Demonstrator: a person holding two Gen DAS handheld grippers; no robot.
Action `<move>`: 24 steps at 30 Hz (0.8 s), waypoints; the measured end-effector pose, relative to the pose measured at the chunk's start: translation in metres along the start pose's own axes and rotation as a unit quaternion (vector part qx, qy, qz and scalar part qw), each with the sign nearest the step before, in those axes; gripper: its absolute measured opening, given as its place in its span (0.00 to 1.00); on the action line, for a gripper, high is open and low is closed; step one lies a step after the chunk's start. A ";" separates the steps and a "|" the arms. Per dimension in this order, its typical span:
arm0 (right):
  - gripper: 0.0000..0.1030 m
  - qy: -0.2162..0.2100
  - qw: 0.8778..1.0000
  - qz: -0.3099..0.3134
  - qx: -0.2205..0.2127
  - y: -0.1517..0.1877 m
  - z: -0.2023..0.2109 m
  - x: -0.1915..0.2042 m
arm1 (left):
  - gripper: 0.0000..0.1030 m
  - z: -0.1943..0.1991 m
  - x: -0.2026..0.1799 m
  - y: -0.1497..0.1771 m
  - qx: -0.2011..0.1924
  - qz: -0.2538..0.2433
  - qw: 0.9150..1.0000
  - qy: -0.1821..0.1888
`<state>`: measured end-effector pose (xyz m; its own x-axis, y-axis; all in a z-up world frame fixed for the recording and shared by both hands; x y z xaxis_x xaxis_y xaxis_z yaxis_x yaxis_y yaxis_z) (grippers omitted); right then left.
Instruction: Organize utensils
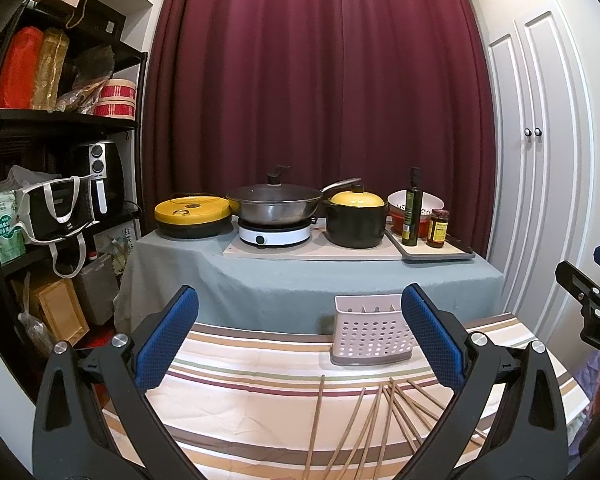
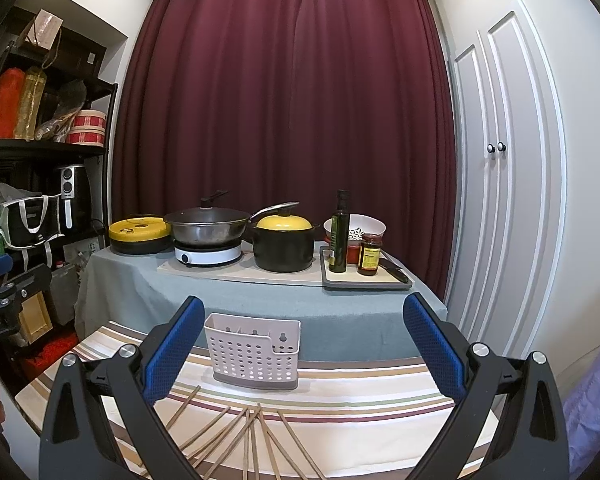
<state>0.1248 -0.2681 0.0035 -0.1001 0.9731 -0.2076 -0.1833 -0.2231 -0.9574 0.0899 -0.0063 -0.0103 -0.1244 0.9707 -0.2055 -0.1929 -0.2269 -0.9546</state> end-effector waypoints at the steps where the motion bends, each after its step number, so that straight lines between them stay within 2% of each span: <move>1: 0.94 0.001 1.000 -0.001 0.000 0.000 0.001 0.000 | 0.96 0.000 0.000 0.000 0.000 -0.001 1.000 0.000; 18: 0.94 0.002 1.000 -0.005 0.002 0.003 0.003 -0.004 | 0.96 -0.005 -0.002 0.005 0.019 0.008 1.000 0.018; 24: 0.94 0.002 1.000 -0.004 0.002 0.002 0.004 -0.004 | 0.96 -0.004 -0.002 0.008 0.004 -0.005 1.000 -0.005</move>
<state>0.1212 -0.2722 0.0026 -0.0949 0.9751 -0.2006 -0.1873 -0.2155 -0.9584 0.0927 -0.0100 -0.0182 -0.1329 0.9720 -0.1939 -0.2017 -0.2180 -0.9549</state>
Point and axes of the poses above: each gripper's, at about its wrist camera, not at the fingertips, and z roughly against the way its jaws point, x to its left, y to its underside, the point moved 9 cm from there along -z, roughly the way its jaws point, and after that the axes turned 12 degrees about z, right-handed, at the moved point
